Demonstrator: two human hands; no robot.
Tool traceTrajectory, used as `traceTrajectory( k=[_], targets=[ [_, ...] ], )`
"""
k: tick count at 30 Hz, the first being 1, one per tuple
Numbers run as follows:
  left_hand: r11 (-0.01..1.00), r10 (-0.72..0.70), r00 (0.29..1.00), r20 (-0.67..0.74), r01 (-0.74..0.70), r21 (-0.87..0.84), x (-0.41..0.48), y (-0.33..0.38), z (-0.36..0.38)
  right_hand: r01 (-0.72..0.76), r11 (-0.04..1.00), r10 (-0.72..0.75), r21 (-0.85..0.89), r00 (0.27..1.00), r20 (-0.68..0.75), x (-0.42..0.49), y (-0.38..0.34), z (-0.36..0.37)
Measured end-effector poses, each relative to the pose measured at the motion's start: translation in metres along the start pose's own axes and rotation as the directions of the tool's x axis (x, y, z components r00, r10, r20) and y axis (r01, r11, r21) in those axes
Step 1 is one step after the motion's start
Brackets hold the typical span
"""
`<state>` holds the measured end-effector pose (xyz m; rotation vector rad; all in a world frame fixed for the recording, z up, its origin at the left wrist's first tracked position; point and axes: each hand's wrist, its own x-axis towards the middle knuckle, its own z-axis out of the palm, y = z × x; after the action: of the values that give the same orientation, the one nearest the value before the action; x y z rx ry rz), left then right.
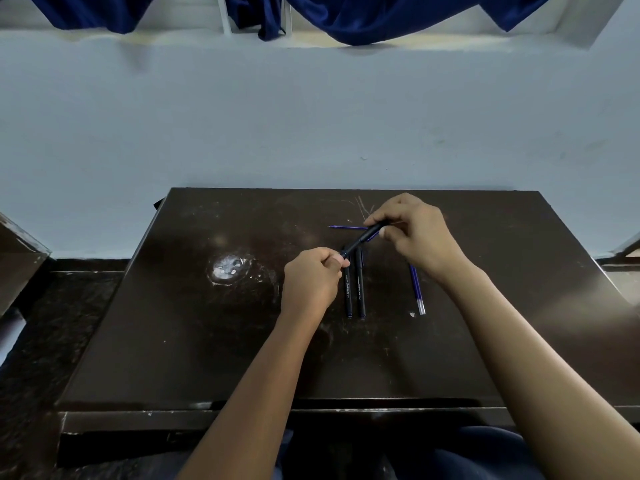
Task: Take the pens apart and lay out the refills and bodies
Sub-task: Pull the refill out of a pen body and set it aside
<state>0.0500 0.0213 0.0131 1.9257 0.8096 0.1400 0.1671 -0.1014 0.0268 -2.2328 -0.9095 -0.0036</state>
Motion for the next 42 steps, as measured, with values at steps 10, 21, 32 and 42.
traceTrajectory(
  k=[10, 21, 32, 42],
  targets=[
    [0.996, 0.049, 0.99, -0.129, -0.039, 0.081, -0.002, -0.004, -0.001, 0.059, 0.998, -0.06, 0.006, 0.991, 0.122, -0.004, -0.01, 0.015],
    [0.979, 0.161, 0.966, -0.203, -0.129, 0.161, -0.008, -0.01, 0.001, 0.014, 0.999, -0.02, 0.033, 0.98, 0.198, -0.004, -0.013, 0.017],
    [0.983, 0.167, 0.969, -0.184, -0.148, 0.112, -0.01, 0.004, 0.006, -0.541, 0.481, 0.53, 0.69, 0.807, 0.263, -0.01, -0.014, 0.027],
    [0.954, 0.111, 0.969, 0.219, -0.166, 0.248, -0.015, 0.009, 0.018, -0.728, 0.424, 0.701, 0.539, 0.641, 0.313, -0.009, 0.001, 0.046]
  ],
)
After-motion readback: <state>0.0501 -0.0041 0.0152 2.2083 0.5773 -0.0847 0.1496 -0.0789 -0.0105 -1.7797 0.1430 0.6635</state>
